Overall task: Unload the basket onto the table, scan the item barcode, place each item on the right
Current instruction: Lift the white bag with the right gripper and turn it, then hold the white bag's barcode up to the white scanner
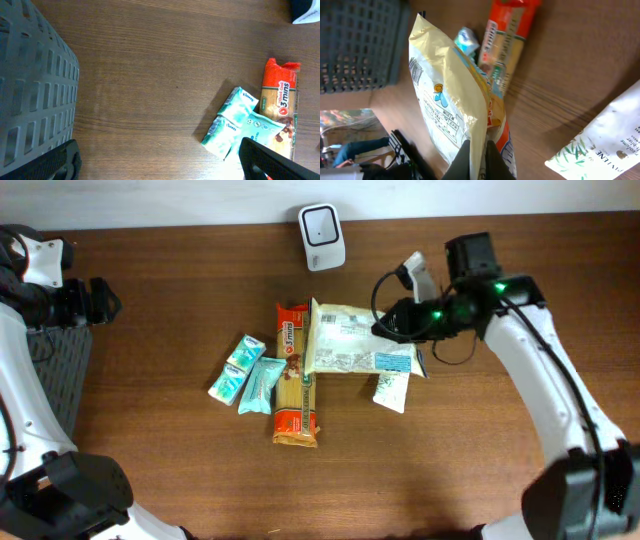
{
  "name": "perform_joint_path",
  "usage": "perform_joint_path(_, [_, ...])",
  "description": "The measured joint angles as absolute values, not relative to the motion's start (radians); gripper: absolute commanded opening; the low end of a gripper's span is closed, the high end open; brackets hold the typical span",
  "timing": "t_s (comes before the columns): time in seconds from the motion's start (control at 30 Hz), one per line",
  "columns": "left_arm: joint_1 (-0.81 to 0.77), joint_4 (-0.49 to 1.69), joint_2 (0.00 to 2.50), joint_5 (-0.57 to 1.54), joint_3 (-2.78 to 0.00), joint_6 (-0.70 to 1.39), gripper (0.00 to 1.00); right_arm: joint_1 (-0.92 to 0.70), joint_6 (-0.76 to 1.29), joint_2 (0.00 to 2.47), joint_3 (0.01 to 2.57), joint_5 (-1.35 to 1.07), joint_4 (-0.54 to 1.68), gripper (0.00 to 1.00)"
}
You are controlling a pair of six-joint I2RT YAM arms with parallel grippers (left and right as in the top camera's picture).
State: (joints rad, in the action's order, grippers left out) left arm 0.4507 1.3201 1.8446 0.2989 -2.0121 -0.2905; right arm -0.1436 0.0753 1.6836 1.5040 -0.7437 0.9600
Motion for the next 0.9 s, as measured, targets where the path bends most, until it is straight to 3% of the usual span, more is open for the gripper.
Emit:
perform_joint_path(0.5, [0.451, 1.320, 1.845, 0.299, -2.012, -0.290, 0.99, -0.146, -0.101, 1.480, 1.505, -0.703, 1.044, 0.04])
perform_joint_path(0.73, [0.451, 1.320, 1.845, 0.299, -2.012, -0.290, 0.99, -0.270, -0.027, 1.486, 1.549, -0.301, 1.057, 0.04])
perform_joint_path(0.9, [0.451, 1.319, 1.845, 0.299, -2.012, -0.290, 0.99, -0.325, -0.019, 1.630, 1.917, -0.036, 1.107, 0.04])
